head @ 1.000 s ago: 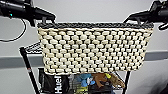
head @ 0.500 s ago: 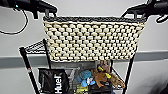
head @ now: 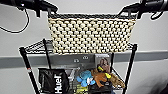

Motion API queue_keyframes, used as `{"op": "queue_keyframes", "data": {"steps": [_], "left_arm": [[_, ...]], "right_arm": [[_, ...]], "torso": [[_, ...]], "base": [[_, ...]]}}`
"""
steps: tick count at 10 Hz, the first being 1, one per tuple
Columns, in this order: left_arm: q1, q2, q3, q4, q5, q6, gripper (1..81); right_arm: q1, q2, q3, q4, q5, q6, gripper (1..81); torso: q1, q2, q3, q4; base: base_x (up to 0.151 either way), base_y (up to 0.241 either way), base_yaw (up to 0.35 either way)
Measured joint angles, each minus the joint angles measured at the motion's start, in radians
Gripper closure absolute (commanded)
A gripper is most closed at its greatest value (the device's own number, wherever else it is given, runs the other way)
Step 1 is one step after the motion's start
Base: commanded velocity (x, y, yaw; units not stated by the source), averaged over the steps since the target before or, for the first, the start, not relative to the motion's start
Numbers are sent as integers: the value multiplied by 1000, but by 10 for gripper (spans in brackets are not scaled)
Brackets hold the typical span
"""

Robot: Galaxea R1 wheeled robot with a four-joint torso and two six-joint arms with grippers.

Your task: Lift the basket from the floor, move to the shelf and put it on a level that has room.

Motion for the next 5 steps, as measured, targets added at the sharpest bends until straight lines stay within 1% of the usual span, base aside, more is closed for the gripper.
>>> {"op": "queue_keyframes", "data": {"steps": [2,5], "left_arm": [[40,47,-55,27,10,3,811],[43,114,-152,59,11,6,811]], "right_arm": [[-39,47,-67,-31,-11,-4,811],[-90,143,-193,-60,-9,-24,811]], "torso": [[0,0,0,0],[1,0,-1,0]], "base": [[0,0,0],[0,0,0]]}}
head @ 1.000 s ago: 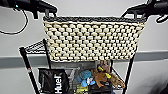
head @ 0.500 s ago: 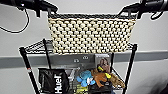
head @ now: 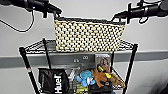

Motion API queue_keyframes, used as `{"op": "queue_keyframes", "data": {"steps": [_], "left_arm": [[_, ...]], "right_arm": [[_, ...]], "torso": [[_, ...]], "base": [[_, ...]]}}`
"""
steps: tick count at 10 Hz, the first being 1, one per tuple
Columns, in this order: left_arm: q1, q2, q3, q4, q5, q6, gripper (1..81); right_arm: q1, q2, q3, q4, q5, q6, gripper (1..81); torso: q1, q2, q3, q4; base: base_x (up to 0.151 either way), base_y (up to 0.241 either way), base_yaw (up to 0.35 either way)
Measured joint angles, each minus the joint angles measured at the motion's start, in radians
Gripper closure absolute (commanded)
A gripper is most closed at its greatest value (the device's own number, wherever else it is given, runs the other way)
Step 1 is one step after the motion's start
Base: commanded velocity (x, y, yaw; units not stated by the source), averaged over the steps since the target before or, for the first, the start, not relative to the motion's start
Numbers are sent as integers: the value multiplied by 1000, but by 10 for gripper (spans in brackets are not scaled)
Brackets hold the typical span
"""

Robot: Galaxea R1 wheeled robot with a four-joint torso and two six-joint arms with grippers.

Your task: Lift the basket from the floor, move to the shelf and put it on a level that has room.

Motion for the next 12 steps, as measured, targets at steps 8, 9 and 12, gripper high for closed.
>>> {"op": "queue_keyframes", "data": {"steps": [8,9,12], "left_arm": [[135,153,-217,118,-9,17,811],[143,165,-238,120,-10,21,811],[154,202,-334,122,-5,45,811]], "right_arm": [[-18,155,-248,-26,-11,-80,811],[-23,163,-259,-25,-11,-86,811],[-67,219,-352,-26,-19,-138,811]], "torso": [[0,1,-1,0],[0,1,-1,0],[1,1,-1,0]], "base": [[0,0,0],[0,0,0],[0,0,0]]}}
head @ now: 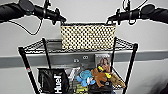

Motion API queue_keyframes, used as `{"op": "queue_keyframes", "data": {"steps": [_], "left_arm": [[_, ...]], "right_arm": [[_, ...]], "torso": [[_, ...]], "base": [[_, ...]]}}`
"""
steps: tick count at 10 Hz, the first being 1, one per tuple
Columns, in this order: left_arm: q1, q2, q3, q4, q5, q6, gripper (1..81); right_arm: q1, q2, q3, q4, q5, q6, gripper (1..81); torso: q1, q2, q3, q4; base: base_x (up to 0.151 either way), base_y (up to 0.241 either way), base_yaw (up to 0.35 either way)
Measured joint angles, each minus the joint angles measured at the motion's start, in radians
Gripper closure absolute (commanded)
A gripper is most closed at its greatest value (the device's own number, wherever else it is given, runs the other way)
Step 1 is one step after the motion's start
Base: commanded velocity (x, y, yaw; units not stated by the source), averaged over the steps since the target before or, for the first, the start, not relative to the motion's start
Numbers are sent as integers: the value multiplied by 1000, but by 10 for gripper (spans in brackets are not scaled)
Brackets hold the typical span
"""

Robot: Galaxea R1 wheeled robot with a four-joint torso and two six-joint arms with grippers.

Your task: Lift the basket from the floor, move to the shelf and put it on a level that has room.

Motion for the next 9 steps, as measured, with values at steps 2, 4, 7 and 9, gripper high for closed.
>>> {"op": "queue_keyframes", "data": {"steps": [2,4,7,9], "left_arm": [[2,41,-65,4,14,7,811],[13,76,-98,7,20,27,811],[13,59,-96,10,26,40,10],[12,54,-76,12,19,37,10]], "right_arm": [[-1,33,-70,0,-21,-24,811],[-26,33,-93,2,-6,-41,811],[-24,36,-86,-1,-6,-55,10],[-25,30,-73,-3,-5,-54,10]], "torso": [[0,0,0,0],[1,0,0,0],[1,0,-1,0],[1,0,-1,0]], "base": [[0,0,0],[0,0,0],[0,0,0],[0,0,0]]}}
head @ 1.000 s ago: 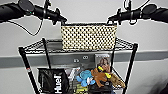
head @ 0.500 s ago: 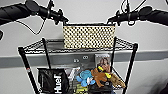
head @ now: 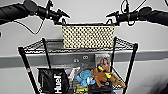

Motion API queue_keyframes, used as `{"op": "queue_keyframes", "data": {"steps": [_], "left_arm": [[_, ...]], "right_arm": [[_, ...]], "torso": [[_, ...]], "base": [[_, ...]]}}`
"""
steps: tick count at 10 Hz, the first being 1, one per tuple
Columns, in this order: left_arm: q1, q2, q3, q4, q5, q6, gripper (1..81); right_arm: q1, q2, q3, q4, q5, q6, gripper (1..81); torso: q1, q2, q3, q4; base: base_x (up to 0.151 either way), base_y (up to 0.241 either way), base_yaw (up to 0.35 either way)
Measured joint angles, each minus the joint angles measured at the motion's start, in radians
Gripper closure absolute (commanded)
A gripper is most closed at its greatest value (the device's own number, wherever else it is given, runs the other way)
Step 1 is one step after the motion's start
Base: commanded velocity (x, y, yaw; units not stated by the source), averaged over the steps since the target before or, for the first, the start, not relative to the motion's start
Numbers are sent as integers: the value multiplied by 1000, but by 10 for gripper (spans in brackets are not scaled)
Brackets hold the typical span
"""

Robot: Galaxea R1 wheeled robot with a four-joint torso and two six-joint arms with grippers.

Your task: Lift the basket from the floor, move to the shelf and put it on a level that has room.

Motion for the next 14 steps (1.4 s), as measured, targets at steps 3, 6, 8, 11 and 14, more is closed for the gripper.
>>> {"op": "queue_keyframes", "data": {"steps": [3,6,8,11,14], "left_arm": [[-2,-18,16,-1,0,7,10],[-17,-59,53,-1,0,10,10],[-19,-101,97,-1,-1,11,10],[-24,-166,223,-4,-8,9,10],[-45,-282,326,-3,-15,2,10]], "right_arm": [[5,-20,22,5,5,2,10],[20,-90,91,8,6,2,10],[31,-159,163,8,13,2,10],[48,-243,319,9,32,3,10],[45,-379,473,8,61,10,10]], "torso": [[0,0,0,0],[0,0,0,0],[0,0,0,0],[0,0,0,0],[0,0,0,0]], "base": [[0,0,0],[0,0,0],[0,0,0],[0,0,0],[0,0,0]]}}
